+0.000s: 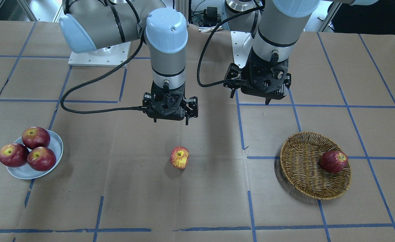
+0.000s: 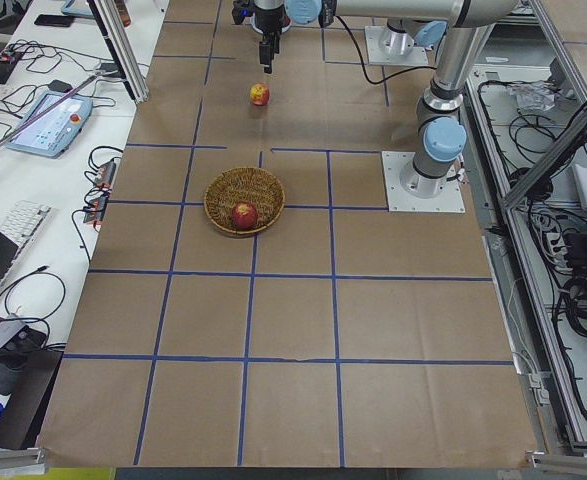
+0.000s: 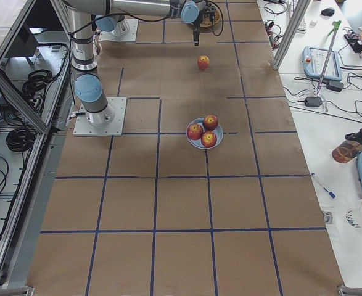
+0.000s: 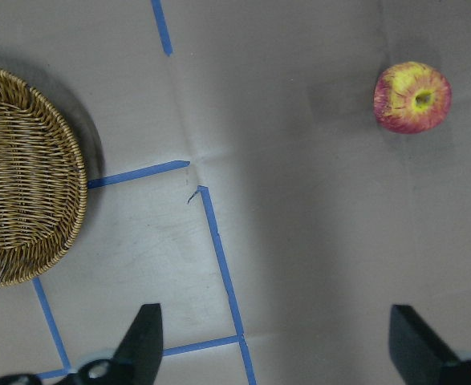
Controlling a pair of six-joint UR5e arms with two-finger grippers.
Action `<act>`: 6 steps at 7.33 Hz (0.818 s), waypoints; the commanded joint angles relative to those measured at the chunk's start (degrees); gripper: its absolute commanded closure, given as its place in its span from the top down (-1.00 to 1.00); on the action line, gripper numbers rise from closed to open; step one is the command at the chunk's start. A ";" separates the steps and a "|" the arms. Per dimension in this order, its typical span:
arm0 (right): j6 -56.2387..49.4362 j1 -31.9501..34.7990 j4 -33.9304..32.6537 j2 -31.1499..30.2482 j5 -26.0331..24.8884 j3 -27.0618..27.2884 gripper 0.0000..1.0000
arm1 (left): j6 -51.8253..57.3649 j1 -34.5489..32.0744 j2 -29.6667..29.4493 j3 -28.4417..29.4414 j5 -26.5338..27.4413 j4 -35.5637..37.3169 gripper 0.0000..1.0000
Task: Transfer apple from basket to plate
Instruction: 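Raise the left gripper away while the right gripper moves over the apple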
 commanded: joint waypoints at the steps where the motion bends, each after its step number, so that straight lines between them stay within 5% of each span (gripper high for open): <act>1: 1.16 1.35 -5.83 4.80 -0.80 1.18 1.00 | 1.52 2.81 0.10 0.94 0.02 -0.01 0.98; 6: -0.06 0.56 -21.83 13.24 -0.89 5.76 1.00 | 3.82 3.26 0.97 -0.18 0.46 -0.36 0.98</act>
